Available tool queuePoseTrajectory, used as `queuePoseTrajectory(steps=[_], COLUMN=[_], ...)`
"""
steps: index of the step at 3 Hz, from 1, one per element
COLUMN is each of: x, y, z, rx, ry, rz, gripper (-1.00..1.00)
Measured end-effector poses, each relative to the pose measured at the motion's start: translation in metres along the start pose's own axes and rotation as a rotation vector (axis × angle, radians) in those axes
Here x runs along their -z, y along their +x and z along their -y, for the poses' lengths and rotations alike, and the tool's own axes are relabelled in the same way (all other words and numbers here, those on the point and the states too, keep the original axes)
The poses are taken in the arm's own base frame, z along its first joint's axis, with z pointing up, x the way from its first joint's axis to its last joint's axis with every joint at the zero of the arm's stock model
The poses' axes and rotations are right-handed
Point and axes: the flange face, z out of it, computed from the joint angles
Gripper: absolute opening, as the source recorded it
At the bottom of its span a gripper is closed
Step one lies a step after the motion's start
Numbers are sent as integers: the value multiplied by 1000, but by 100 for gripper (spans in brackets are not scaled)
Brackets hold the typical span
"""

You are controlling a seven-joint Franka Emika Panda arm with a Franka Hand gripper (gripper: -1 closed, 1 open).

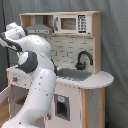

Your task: Play with the kitchen

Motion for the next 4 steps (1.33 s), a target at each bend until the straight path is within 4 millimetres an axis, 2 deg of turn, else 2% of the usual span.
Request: queuePoseTrajectory(steps=[1,2,3,4], x=[3,6,-42,-36], y=[5,2,5,2], z=[1,2,-13,-13], rx=[-2,-7,0,4], ry=[30,71,200,240], rz=[21,55,78,48], gripper=[100,100,100,100])
